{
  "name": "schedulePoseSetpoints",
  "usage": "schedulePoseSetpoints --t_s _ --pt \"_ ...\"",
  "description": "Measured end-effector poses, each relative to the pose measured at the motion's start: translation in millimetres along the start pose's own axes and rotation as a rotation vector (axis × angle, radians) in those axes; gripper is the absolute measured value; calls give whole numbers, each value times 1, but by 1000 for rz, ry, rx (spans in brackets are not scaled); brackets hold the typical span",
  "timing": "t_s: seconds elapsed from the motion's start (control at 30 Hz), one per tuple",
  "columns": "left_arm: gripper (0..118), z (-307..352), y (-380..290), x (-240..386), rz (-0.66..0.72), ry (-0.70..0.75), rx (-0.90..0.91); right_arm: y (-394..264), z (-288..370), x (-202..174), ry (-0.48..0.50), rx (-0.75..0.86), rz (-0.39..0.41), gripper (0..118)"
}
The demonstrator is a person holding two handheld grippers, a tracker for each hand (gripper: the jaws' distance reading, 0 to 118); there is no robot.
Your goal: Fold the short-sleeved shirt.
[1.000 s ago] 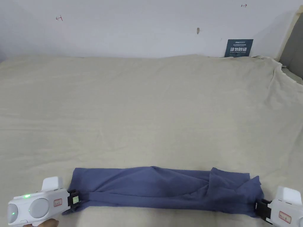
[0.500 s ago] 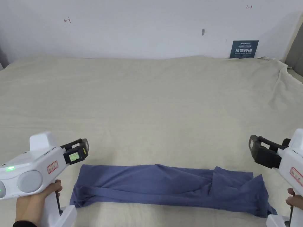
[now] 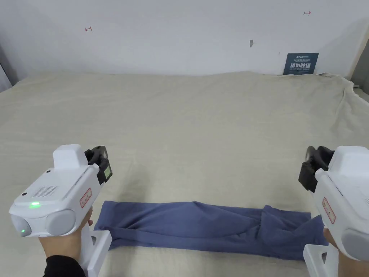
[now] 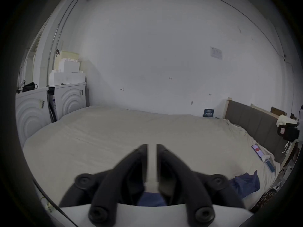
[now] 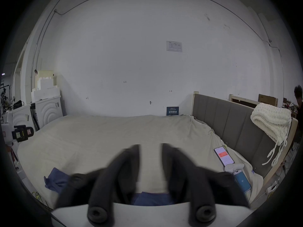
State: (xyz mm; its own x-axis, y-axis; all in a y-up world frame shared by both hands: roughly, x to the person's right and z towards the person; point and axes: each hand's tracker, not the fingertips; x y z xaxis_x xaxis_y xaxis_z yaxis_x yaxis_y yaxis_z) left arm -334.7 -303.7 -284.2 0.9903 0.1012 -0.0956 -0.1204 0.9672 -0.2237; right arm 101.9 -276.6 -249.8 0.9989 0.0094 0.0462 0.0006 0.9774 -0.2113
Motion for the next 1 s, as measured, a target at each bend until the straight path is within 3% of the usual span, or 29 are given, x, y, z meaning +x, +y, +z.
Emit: schedulePoseSetpoints --t_s 0.47,0.67,1.0 --pt "0 -12 2 -8 13 -78 -92 3 -10 -4 13 -6 7 0" --pt "0 -37 -3 -42 159 -175 -271 -1 -13 -2 22 -23 15 0" --pt "3 -79 -48 -98 281 -294 -660 -11 -30 -5 19 -75 29 0"
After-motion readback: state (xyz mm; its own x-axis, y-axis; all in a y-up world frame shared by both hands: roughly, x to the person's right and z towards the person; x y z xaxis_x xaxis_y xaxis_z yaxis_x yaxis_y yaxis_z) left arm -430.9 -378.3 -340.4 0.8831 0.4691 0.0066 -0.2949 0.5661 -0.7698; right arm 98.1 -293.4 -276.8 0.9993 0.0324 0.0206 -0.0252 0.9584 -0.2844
